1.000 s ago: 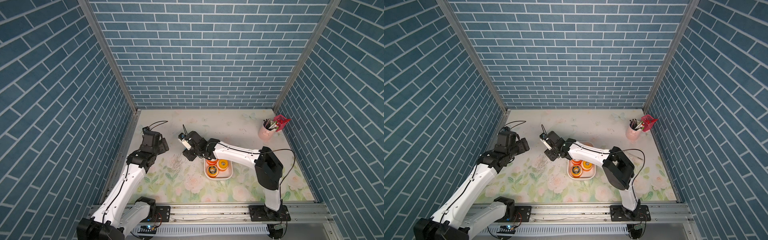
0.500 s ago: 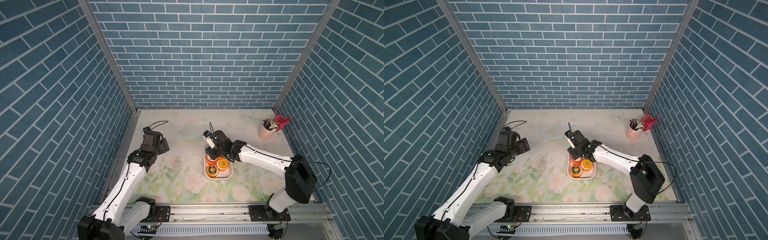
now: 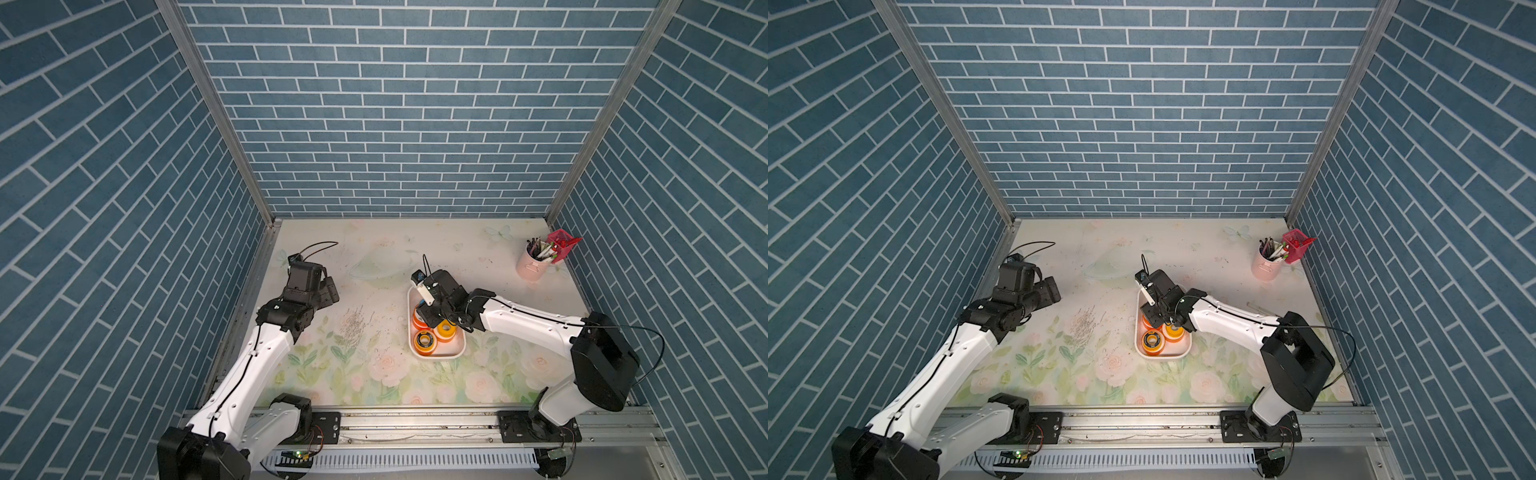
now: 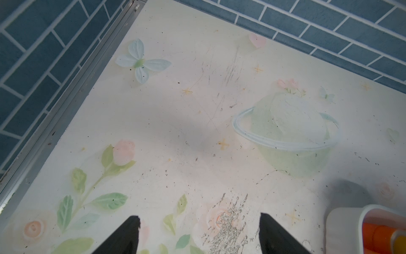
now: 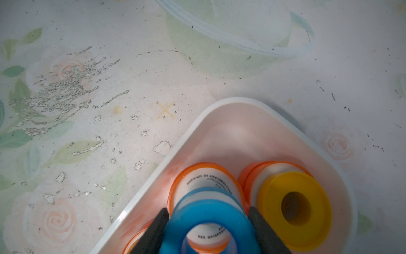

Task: Put the sealing tape into the storage box
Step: Place the sealing tape in the storage box.

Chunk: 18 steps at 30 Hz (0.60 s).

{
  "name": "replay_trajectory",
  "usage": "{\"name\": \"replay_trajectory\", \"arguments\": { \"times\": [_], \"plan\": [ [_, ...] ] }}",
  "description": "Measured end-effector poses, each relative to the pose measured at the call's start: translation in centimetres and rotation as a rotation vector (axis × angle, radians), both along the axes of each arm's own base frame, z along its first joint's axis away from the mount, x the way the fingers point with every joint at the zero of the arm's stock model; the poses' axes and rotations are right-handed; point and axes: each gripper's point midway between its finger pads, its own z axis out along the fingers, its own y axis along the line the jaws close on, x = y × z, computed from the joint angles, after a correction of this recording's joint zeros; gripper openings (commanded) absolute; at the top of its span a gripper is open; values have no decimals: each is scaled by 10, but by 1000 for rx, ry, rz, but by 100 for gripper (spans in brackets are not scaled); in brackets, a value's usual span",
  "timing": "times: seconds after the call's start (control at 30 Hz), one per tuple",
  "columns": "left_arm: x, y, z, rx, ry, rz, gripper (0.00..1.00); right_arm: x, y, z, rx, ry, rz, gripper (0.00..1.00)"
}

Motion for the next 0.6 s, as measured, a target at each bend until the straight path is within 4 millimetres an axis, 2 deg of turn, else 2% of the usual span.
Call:
{"name": "replay_trajectory", "arguments": {
  "times": [0.6],
  "plan": [
    [0, 0, 0, 0, 0, 0, 89, 7, 3, -20, -37, 18, -10, 57]
  ]
}}
